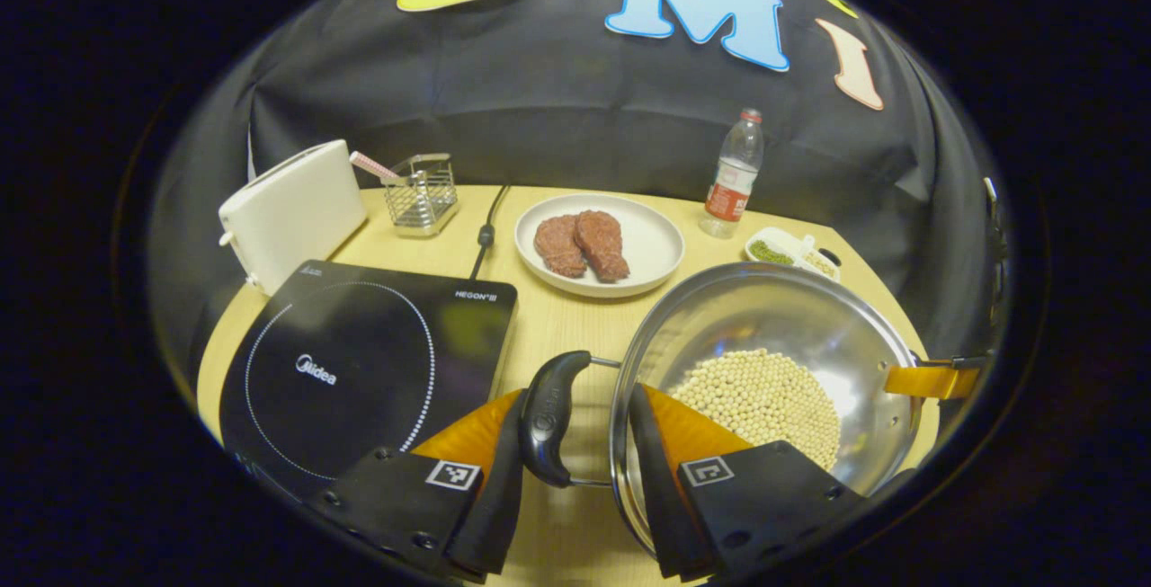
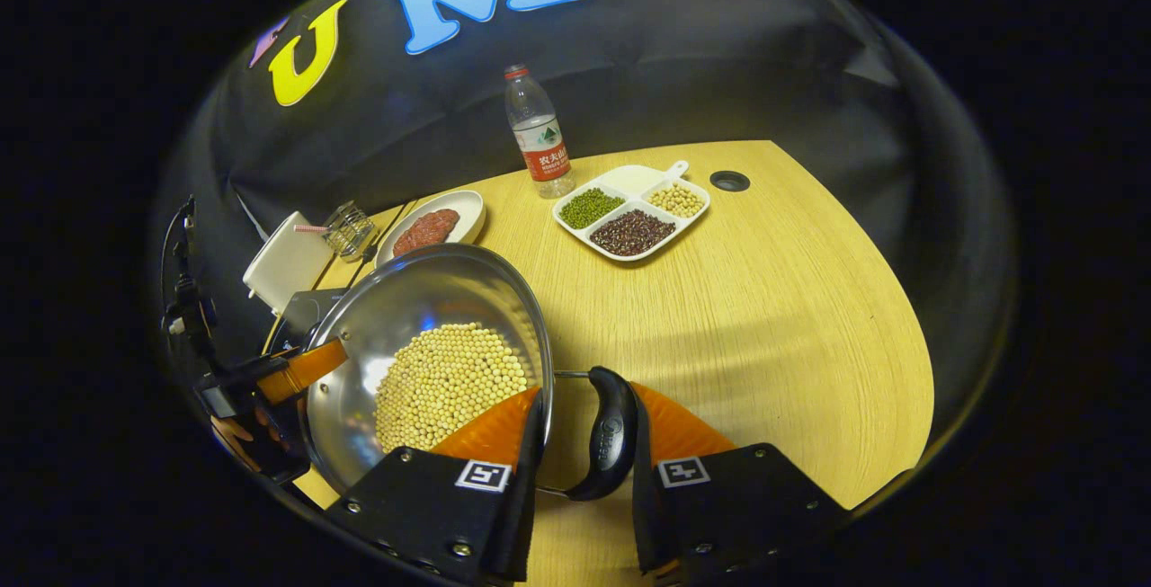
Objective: First push the handle of the pot to place it horizontally, then grasp the pot with both hands and set it on the induction cooktop.
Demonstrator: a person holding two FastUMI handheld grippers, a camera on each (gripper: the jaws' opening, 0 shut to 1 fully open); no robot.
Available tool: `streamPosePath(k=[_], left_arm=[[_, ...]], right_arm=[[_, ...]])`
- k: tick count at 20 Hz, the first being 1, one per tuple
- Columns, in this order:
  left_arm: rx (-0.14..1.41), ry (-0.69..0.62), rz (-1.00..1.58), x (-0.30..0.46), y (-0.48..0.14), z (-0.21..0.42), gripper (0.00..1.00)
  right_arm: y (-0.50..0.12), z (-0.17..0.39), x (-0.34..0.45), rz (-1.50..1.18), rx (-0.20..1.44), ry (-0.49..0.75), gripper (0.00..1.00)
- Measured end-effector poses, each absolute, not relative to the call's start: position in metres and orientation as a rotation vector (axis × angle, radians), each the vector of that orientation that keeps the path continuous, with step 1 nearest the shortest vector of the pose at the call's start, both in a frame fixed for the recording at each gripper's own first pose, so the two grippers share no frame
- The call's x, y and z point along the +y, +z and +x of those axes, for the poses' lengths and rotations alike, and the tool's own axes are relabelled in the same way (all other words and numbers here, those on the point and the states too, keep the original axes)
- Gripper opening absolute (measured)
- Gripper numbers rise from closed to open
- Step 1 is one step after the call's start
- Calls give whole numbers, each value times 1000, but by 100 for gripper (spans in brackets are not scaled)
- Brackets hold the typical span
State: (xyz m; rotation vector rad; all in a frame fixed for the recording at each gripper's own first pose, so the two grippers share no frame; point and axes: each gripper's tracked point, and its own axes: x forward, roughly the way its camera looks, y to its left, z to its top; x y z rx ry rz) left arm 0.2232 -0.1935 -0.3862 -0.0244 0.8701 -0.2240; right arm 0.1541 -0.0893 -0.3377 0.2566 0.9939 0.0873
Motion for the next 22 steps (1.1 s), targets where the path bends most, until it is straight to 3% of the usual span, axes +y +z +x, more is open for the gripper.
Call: streamPosePath(k=[4,5,8,11,13,14,22], left_arm=[[838,-230,-12,-188,-362,222,66],[833,-230,-13,-186,-359,220,70],[819,-238,-28,-180,-346,215,63],[809,-255,-36,-170,-338,211,63],[803,-267,-35,-160,-333,211,70],[802,-269,-40,-155,-330,212,63],[789,-294,-44,-109,-320,221,66]], right_arm=[[-323,149,-84,268,1002,94,45],[-318,147,-83,270,996,92,45],[-307,142,-78,262,989,85,45],[-295,134,-70,253,988,69,45],[-289,130,-61,250,983,63,45],[-285,129,-56,250,979,59,45],[-271,123,-12,254,966,39,45]])
